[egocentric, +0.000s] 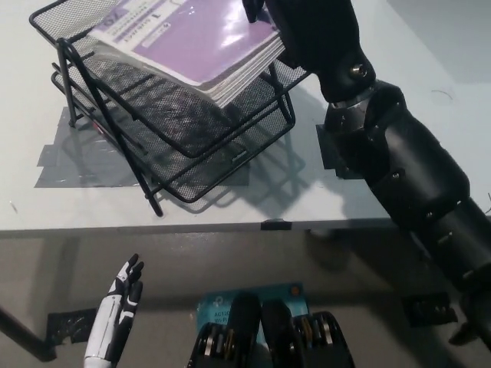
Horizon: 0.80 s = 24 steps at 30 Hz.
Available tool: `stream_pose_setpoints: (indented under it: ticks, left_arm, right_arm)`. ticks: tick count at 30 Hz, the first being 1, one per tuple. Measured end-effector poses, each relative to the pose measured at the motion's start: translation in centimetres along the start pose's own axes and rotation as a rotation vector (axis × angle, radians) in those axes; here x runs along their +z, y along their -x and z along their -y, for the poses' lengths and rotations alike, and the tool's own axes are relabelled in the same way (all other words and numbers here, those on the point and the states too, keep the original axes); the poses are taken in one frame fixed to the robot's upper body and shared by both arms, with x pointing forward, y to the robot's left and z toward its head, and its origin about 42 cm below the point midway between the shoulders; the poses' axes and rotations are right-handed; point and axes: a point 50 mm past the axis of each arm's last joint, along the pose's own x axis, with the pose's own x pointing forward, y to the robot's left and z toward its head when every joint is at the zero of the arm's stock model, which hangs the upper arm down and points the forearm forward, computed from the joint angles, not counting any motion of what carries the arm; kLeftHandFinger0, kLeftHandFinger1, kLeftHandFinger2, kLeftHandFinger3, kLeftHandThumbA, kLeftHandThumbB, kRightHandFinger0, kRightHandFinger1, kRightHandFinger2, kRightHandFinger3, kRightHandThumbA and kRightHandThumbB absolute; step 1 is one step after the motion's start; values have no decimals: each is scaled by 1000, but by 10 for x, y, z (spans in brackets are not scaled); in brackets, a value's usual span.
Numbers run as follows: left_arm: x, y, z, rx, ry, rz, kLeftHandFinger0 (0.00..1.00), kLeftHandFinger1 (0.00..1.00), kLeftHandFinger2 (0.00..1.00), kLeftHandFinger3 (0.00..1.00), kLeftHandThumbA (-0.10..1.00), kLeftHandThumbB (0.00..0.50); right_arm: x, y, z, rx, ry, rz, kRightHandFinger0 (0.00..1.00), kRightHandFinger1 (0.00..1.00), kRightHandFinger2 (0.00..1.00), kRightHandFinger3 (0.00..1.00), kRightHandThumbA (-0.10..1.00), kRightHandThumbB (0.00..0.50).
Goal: A person hands a notebook to the robot and the robot grabs it with its right hand and places it in the file tray kept in the centre of the desk infront of it.
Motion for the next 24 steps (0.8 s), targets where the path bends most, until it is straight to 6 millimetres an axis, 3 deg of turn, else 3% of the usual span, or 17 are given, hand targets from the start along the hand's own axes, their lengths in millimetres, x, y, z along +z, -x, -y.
stream_pose_setpoints:
  ticks: [2, 4, 9, 14, 19, 24]
  left_arm:
    - [0, 0, 0, -2, -1, 0, 1000, 1000, 1000, 1000, 1000, 442]
    - [-1, 0, -1, -7, -6, -1, 1000, 1000, 1000, 1000, 1000, 447]
    - [-1, 0, -1, -16, -11, 1, 1000, 1000, 1000, 1000, 1000, 452]
    - [0, -1, 2, -25, -12, 5, 1000, 1000, 1000, 1000, 1000, 447]
    - [0, -1, 3, -30, -12, 6, 1000, 1000, 1000, 1000, 1000, 462]
    - [0, -1, 1, -31, -17, 7, 1000, 1000, 1000, 1000, 1000, 453]
  right_arm:
    - [-3, 6, -3, 3, 7, 14, 0, 0, 275, 413, 802, 0]
    - [-7, 12, -5, 5, 14, 16, 0, 0, 301, 428, 809, 0]
    - [-14, 28, -9, 26, 16, 1, 0, 0, 292, 478, 774, 0]
    - [-13, 44, -12, 43, 3, -28, 0, 0, 291, 519, 839, 0]
    - [-9, 60, -15, 44, -16, -66, 0, 0, 241, 440, 798, 0]
    - [-5, 73, -13, 36, -26, -94, 0, 0, 259, 466, 829, 0]
